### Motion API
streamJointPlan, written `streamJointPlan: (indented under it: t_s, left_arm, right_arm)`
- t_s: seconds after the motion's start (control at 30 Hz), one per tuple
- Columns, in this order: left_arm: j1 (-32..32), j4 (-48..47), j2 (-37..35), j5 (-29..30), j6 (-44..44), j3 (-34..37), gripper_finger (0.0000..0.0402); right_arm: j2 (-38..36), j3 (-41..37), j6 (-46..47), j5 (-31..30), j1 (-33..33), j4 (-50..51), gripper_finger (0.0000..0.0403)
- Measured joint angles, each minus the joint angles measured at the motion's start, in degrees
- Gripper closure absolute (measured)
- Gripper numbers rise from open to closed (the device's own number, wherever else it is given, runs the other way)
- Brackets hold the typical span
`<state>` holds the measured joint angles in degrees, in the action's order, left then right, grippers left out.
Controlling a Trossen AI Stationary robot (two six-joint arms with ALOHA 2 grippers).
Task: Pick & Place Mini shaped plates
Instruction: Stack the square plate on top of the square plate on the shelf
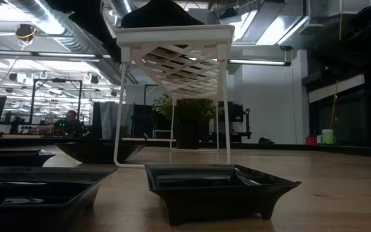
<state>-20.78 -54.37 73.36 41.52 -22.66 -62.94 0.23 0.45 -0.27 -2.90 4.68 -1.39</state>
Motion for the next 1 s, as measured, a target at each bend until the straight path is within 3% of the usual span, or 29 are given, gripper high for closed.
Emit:
streamJointPlan:
  t_s: [1.0]
  left_arm:
    - [1.45, 3.84, 0.0, 0.0, 15.25, -0.12, 0.0399]
  right_arm:
    - [0.02, 0.0, 0.0, 0.0, -0.02, -0.02, 0.0318]
